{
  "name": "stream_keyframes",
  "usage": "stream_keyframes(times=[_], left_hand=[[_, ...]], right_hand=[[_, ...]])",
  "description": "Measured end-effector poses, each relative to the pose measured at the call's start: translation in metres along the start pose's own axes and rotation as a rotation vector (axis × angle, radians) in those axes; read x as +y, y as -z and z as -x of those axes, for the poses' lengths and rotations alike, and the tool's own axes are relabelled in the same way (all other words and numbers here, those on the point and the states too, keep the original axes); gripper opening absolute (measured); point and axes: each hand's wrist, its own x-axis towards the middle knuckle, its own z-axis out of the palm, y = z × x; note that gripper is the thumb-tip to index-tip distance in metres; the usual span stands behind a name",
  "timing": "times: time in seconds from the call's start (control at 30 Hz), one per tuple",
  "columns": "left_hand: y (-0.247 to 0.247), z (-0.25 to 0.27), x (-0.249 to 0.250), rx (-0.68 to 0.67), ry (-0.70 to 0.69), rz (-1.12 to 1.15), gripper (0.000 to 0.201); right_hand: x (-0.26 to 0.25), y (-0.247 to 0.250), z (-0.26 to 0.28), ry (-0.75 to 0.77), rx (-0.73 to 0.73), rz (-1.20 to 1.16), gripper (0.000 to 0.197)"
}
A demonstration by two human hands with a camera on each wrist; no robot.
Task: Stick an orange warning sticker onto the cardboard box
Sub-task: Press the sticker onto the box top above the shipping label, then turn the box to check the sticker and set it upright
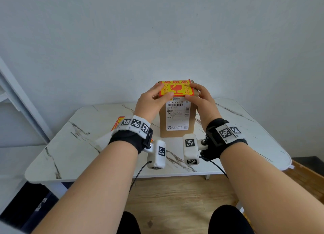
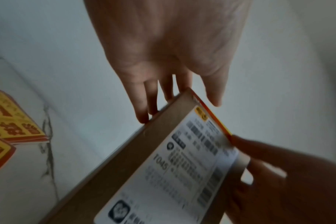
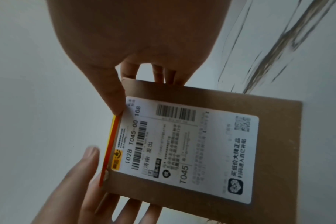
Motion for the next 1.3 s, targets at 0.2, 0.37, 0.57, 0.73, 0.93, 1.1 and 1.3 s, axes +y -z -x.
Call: stream_keyframes(times=[0.2, 0.37, 0.57, 0.73, 0.93, 1.1, 1.3], left_hand=[[-0.013, 0.004, 0.004, 0.129, -0.036, -0.14, 0.07], [-0.001, 0.003, -0.001, -0.015, -0.014, -0.024, 0.059], [0.001, 0.009, 0.005, 0.049, 0.004, 0.118, 0.047], [-0.003, 0.012, 0.009, 0.092, -0.018, 0.181, 0.073], [-0.009, 0.026, -0.012, 0.018, 0.022, -0.035, 0.085], [-0.017, 0.043, -0.027, -0.04, -0.017, -0.26, 0.056], [-0.023, 0.052, -0.037, -0.033, -0.002, -0.292, 0.041]], right_hand=[[-0.004, 0.001, -0.002, -0.028, 0.036, -0.046, 0.028], [-0.006, -0.004, -0.002, -0.044, 0.064, -0.049, 0.03], [-0.012, -0.003, 0.001, 0.02, 0.023, 0.076, 0.025], [-0.013, -0.003, 0.002, 0.064, 0.054, 0.094, 0.062], [0.009, 0.005, 0.013, -0.011, 0.115, 0.291, 0.055], [0.024, 0.013, 0.026, -0.025, 0.045, 0.455, 0.051], [0.04, 0.023, 0.036, -0.053, -0.044, 0.534, 0.051]])
